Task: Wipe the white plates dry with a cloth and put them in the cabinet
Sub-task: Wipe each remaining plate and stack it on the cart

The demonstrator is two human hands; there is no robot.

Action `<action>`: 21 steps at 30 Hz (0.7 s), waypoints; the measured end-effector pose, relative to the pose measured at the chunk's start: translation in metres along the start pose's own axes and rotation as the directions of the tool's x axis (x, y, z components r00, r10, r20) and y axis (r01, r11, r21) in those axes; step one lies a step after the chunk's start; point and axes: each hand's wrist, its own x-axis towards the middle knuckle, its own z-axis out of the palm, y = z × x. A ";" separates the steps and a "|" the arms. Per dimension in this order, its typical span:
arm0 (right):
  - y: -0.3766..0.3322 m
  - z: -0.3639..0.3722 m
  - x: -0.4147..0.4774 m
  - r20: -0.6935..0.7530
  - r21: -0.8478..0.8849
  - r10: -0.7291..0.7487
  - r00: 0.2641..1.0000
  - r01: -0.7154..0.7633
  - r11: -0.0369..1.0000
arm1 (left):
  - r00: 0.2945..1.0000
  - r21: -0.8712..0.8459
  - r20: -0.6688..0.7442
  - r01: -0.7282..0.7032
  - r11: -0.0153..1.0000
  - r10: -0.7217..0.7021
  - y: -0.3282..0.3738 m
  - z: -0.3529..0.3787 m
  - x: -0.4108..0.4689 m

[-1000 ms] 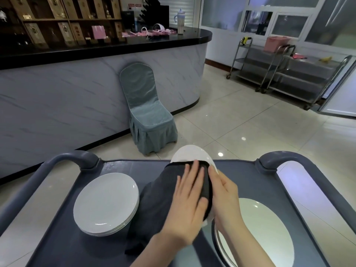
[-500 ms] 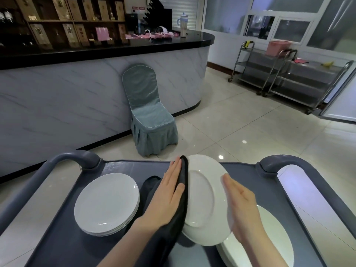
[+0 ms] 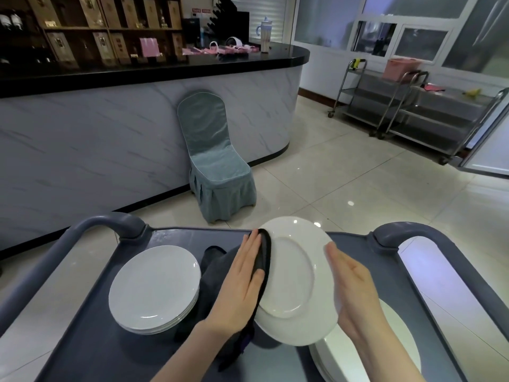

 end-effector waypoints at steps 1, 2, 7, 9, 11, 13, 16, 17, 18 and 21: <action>-0.001 0.000 0.001 -0.020 0.011 0.002 1.000 -0.002 1.000 | 0.999 -0.037 -0.022 0.035 0.999 -0.035 -0.002 0.004 -0.007; -0.002 0.001 0.002 -0.055 0.024 0.011 0.998 -0.010 1.000 | 0.997 -0.060 -0.049 0.057 0.997 -0.060 -0.002 0.009 -0.014; 0.001 0.011 0.009 -0.229 0.181 0.103 0.968 -0.062 0.982 | 0.993 -0.023 -0.119 -0.002 1.000 0.000 0.005 0.034 -0.037; 0.005 0.011 0.007 -0.228 0.180 0.092 0.969 -0.051 0.982 | 0.993 -0.021 -0.117 0.013 1.000 -0.016 0.003 0.030 -0.033; 0.007 0.009 0.003 -0.204 0.168 0.072 0.976 -0.038 0.985 | 0.988 -0.079 -0.126 0.077 0.994 -0.087 -0.001 0.022 -0.026; 0.005 0.009 0.003 -0.187 0.177 0.060 0.981 -0.026 0.984 | 0.983 -0.110 -0.142 0.102 0.989 -0.117 -0.004 0.016 -0.022; -0.002 0.013 0.009 -0.226 0.226 0.055 0.973 -0.003 0.974 | 0.989 -0.044 -0.141 0.029 0.999 -0.035 -0.002 0.023 -0.028; -0.003 0.016 0.012 -0.247 0.250 0.061 0.967 0.003 0.968 | 0.991 -0.002 -0.136 -0.015 1.000 0.014 0.000 0.029 -0.033; -0.003 0.020 0.014 -0.269 0.271 0.067 0.961 0.008 0.963 | 0.990 0.042 -0.126 -0.058 0.997 0.062 0.003 0.037 -0.038; 0.002 0.029 0.015 -0.312 0.318 0.095 0.946 0.010 0.948 | 0.989 0.121 -0.068 -0.124 0.985 0.133 0.009 0.054 -0.048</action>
